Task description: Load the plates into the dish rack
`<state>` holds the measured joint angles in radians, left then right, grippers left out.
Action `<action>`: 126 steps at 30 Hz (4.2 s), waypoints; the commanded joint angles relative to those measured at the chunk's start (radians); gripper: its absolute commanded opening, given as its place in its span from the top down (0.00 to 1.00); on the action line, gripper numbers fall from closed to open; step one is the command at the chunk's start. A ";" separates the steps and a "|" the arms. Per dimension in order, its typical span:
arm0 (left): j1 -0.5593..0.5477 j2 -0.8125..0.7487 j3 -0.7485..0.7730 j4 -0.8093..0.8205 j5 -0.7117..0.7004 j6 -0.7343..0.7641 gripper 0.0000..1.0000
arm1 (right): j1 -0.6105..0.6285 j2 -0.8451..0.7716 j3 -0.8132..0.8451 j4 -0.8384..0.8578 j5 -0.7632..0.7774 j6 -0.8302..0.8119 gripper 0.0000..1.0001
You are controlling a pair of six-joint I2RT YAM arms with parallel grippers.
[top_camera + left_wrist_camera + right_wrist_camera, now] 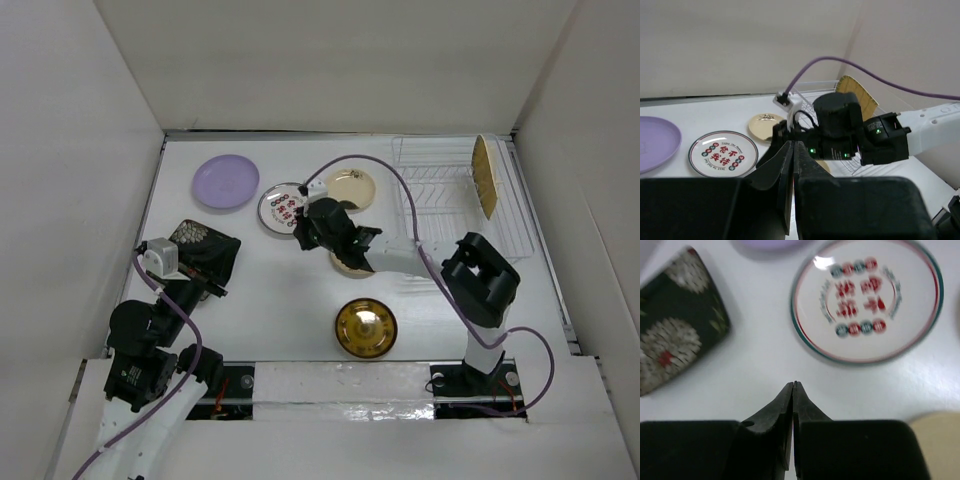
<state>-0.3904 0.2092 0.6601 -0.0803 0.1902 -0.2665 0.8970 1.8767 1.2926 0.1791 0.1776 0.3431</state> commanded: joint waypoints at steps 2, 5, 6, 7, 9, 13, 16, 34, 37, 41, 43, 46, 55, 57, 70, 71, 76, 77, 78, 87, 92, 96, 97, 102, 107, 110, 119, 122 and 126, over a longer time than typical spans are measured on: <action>0.005 0.016 0.007 0.028 0.000 0.004 1.00 | -0.032 -0.114 -0.108 -0.025 0.142 0.088 0.87; 0.005 0.024 0.007 0.027 0.011 0.004 1.00 | -0.052 -0.154 -0.192 -0.064 0.181 0.073 0.73; 0.005 0.027 0.007 0.028 0.014 0.004 1.00 | -0.062 -0.163 -0.238 -0.066 0.177 0.063 0.69; 0.005 0.033 0.006 0.028 0.018 0.004 1.00 | -0.063 -0.163 -0.249 -0.070 0.171 0.057 0.67; 0.005 0.041 0.006 0.030 0.028 0.006 1.00 | -0.049 -0.153 -0.254 -0.098 0.171 0.040 0.64; 0.005 0.059 0.006 0.030 0.031 0.006 1.00 | -0.024 -0.096 -0.230 -0.154 0.249 0.025 0.63; 0.005 0.065 0.004 0.031 0.032 0.006 1.00 | -0.024 -0.106 -0.242 -0.129 0.257 0.025 0.63; 0.005 0.081 0.006 0.031 0.043 0.007 1.00 | -0.222 0.257 0.143 0.026 -0.045 0.336 0.45; 0.005 0.076 0.006 0.030 0.041 0.007 1.00 | -0.222 0.305 0.160 0.057 -0.076 0.396 0.48; 0.005 0.073 0.004 0.031 0.046 0.007 1.00 | -0.240 0.343 0.131 0.156 -0.145 0.493 0.60; 0.005 0.073 0.004 0.033 0.046 0.007 1.00 | -0.240 0.343 0.111 0.189 -0.167 0.514 0.72; 0.005 0.071 0.004 0.031 0.049 0.007 1.00 | -0.240 0.308 0.070 0.217 -0.155 0.531 1.00; 0.005 0.050 0.003 0.036 0.052 0.006 0.99 | -0.240 -0.045 -0.190 0.399 -0.052 0.455 1.00; 0.005 0.042 0.006 0.037 0.055 0.007 0.99 | -0.291 -0.158 -0.220 0.385 -0.041 0.403 1.00; -0.028 -0.096 0.006 0.042 0.048 0.013 0.96 | -0.592 -0.663 -0.322 0.151 0.502 -0.195 1.00; -0.028 -0.102 0.007 0.042 0.040 0.012 0.96 | -0.605 -0.662 -0.314 0.164 0.526 -0.284 1.00; -0.050 -0.137 0.009 0.037 0.025 0.015 0.95 | -0.615 -0.576 -0.239 0.252 0.678 -0.593 1.00; -0.060 -0.140 0.010 0.037 0.023 0.015 0.95 | -0.615 -0.542 -0.230 0.278 0.686 -0.690 1.00; -0.061 -0.143 0.010 0.037 0.022 0.016 0.95 | -0.615 -0.525 -0.225 0.302 0.700 -0.740 1.00; -0.079 -0.172 0.013 0.033 0.006 0.019 0.95 | -0.584 -0.357 -0.199 0.493 0.764 -1.225 1.00; -0.079 -0.172 0.013 0.034 0.008 0.019 0.95 | -0.575 -0.284 -0.197 0.556 0.758 -1.362 1.00; -0.079 -0.171 0.013 0.031 0.009 0.019 0.95 | -0.575 -0.252 -0.202 0.554 0.758 -1.354 1.00; -0.079 -0.169 0.013 0.033 0.009 0.019 0.95 | -0.575 -0.243 -0.210 0.556 0.758 -1.354 1.00; -0.079 -0.163 0.012 0.031 0.011 0.020 0.95 | -0.575 -0.174 -0.213 0.631 0.798 -1.380 1.00; -0.079 -0.154 0.012 0.034 0.014 0.021 0.95 | -0.575 -0.145 -0.204 0.697 0.824 -1.411 1.00; -0.079 -0.152 0.013 0.034 0.015 0.019 0.95 | -0.584 -0.146 -0.204 0.709 0.832 -1.396 1.00; -0.079 -0.139 0.012 0.034 0.017 0.021 0.95 | -0.651 -0.186 -0.167 0.331 0.688 -1.021 1.00; -0.079 -0.131 0.009 0.036 0.020 0.020 0.95 | -0.713 -0.205 -0.135 0.210 0.584 -0.861 1.00; -0.079 -0.125 0.010 0.037 0.018 0.019 0.95 | -0.789 -0.215 -0.069 0.051 0.481 -0.689 1.00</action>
<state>-0.4633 0.0654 0.6601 -0.0803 0.2024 -0.2584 0.1551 1.7317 1.1286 0.3298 0.7692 -0.5541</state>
